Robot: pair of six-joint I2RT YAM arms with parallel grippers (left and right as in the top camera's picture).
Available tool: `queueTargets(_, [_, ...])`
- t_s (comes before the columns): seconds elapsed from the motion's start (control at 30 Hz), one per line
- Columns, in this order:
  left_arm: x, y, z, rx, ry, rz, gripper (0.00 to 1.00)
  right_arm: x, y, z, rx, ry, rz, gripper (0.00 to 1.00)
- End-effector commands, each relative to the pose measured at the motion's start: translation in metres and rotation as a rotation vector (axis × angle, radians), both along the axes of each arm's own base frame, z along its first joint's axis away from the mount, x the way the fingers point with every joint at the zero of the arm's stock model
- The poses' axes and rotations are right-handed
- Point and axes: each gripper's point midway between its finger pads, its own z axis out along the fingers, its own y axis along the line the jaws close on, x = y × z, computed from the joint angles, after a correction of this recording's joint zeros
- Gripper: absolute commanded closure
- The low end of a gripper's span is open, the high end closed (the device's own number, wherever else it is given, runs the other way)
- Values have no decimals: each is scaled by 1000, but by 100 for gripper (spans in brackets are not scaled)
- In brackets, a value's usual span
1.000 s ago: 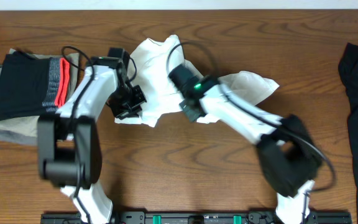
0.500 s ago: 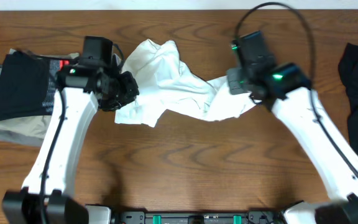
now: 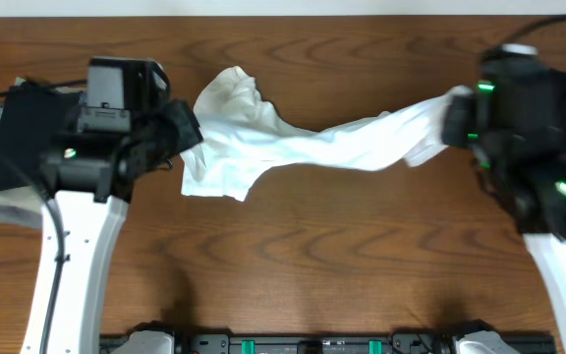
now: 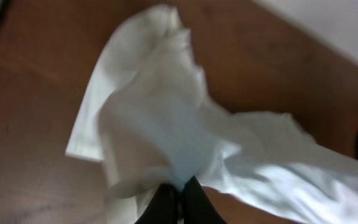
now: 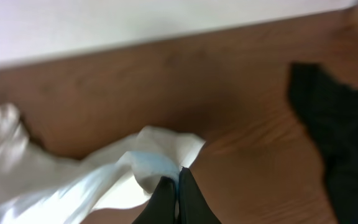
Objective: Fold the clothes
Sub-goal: 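Lift the shirt with both grippers and stretch it apart, raising it high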
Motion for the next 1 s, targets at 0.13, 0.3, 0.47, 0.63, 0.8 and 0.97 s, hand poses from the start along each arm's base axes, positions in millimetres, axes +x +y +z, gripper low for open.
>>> queueTargets(0.13, [-10,8,87,33,-209,6,94,-44,-46,98,23,-262,-137,99])
queueTargets(0.3, [-37,11,130,27,-254,7,94,-70,-42,135,51,-320,-105,99])
queueTargets(0.47, [-50,13,163,19,-330,10,94,-76,-39,146,67,-342,-85,99])
queueTargets(0.63, [-25,10,164,16,-351,10,94,-45,-32,138,75,-312,-63,99])
queueTargets(0.8, [36,4,152,35,-370,-4,94,24,-20,125,64,-301,-27,99])
queueTargets(0.97, [116,-2,159,59,-525,-2,94,105,-5,121,28,-386,38,99])
